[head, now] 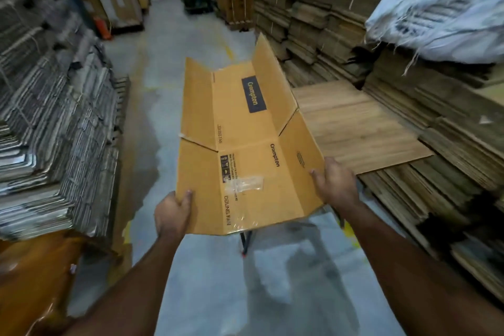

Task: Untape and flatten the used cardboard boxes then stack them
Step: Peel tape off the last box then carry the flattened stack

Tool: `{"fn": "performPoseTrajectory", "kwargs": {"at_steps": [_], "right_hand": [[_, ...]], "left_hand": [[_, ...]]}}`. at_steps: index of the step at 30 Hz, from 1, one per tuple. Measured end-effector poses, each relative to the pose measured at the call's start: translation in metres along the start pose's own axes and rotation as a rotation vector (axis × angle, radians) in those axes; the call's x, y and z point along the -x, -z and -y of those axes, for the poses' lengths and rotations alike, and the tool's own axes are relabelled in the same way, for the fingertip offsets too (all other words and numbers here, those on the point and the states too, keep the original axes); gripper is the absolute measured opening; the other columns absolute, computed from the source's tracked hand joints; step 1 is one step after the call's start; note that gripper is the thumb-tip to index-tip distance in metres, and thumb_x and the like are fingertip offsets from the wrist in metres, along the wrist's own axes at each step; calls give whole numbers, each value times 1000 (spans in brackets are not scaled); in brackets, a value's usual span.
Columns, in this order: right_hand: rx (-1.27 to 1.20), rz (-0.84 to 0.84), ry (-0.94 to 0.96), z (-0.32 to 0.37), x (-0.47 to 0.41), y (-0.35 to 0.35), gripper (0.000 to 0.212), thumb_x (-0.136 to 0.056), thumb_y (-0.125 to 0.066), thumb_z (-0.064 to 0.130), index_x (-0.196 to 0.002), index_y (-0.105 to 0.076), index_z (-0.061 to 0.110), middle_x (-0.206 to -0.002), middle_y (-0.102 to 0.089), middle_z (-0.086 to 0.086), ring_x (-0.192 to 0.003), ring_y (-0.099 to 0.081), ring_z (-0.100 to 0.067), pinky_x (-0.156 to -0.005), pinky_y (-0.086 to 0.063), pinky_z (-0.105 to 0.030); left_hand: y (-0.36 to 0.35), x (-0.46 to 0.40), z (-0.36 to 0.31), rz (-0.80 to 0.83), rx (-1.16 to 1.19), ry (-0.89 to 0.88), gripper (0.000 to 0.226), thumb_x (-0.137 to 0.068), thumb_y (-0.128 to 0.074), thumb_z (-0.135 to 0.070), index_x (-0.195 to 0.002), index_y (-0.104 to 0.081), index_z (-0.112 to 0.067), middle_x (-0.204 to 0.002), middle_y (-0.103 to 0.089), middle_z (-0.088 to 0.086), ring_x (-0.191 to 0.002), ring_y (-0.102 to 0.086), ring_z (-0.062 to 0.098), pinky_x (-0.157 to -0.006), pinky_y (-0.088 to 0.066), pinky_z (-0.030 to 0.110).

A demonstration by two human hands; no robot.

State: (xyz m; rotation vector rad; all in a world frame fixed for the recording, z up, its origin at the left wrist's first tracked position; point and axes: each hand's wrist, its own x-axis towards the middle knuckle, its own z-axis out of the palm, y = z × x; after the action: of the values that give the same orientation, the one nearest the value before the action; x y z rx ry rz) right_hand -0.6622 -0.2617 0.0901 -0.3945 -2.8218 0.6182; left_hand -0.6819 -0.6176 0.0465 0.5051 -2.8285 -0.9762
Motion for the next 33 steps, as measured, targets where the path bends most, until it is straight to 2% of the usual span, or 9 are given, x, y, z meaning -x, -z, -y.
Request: {"fn": "performPoseTrajectory", "kwargs": {"at_steps": [4,9,13,16,19,21,25,27,33], "right_hand": [[5,-113,-41,-45,35,53,34,-95,-59,37,-100,-55,4,-88,-65,-22,-81,-64,-39,-59,-41,-36],[45,-214,-162,-119,87,127,37,-95,-54,44,-110,-55,10,-96,-68,-17,-87,-64,-37,-69,-52,-40],[93,-308,-263,-178,140,189,35,-98,-53,41,-105,-53,6,-96,-65,-17,-89,-62,-38,-64,-36,-35],[135,-419,-371,-225,197,232,35,-98,-53,39,-101,-53,4,-91,-65,-21,-85,-62,-40,-62,-31,-36],[156,-517,-505,-268,253,258,34,-99,-54,37,-101,-54,3,-89,-66,-21,-80,-64,-40,-60,-38,-37],[139,-569,-604,-290,285,270,32,-99,-54,37,-101,-54,5,-88,-67,-19,-77,-64,-37,-62,-47,-39],[142,-652,-784,-330,334,286,31,-98,-55,38,-99,-54,7,-87,-66,-18,-74,-61,-35,-62,-44,-37],[134,-680,-837,-346,349,291,31,-97,-53,41,-101,-54,11,-91,-67,-12,-76,-61,-31,-67,-52,-38],[142,-714,-948,-397,348,301,31,-99,-54,40,-112,-56,12,-100,-66,-6,-81,-61,-22,-70,-55,-37]], "left_hand": [[-3,39,-47,0,61,-68,47,-97,-53,-40,-99,-64,5,-100,-65,31,-97,-60,46,-79,-45,43],[-26,101,-120,47,172,-212,45,-96,-55,-42,-96,-64,1,-92,-67,26,-89,-62,43,-73,-47,40],[-61,156,-178,91,221,-374,67,-82,-42,-60,-95,-65,2,-90,-67,28,-87,-63,45,-72,-47,42],[-93,203,-227,165,221,-500,72,-82,-42,-60,-85,-64,8,-81,-64,32,-81,-62,46,-69,-46,43],[-122,246,-276,239,200,-628,66,-95,-48,-51,-88,-64,13,-85,-62,36,-87,-61,50,-74,-46,46],[-140,270,-306,282,198,-733,58,-97,-49,-47,-99,-65,9,-93,-64,35,-92,-61,50,-76,-47,46],[-173,318,-360,400,181,-844,53,-98,-50,-40,-97,-64,11,-95,-64,33,-92,-61,47,-73,-43,43],[-190,338,-381,432,191,-895,50,-98,-51,-38,-99,-65,10,-96,-65,32,-92,-61,47,-72,-44,42],[-264,365,-438,526,220,-991,63,-92,-40,-58,-97,-69,-2,-90,-69,25,-86,-64,42,-75,-52,44]]}}
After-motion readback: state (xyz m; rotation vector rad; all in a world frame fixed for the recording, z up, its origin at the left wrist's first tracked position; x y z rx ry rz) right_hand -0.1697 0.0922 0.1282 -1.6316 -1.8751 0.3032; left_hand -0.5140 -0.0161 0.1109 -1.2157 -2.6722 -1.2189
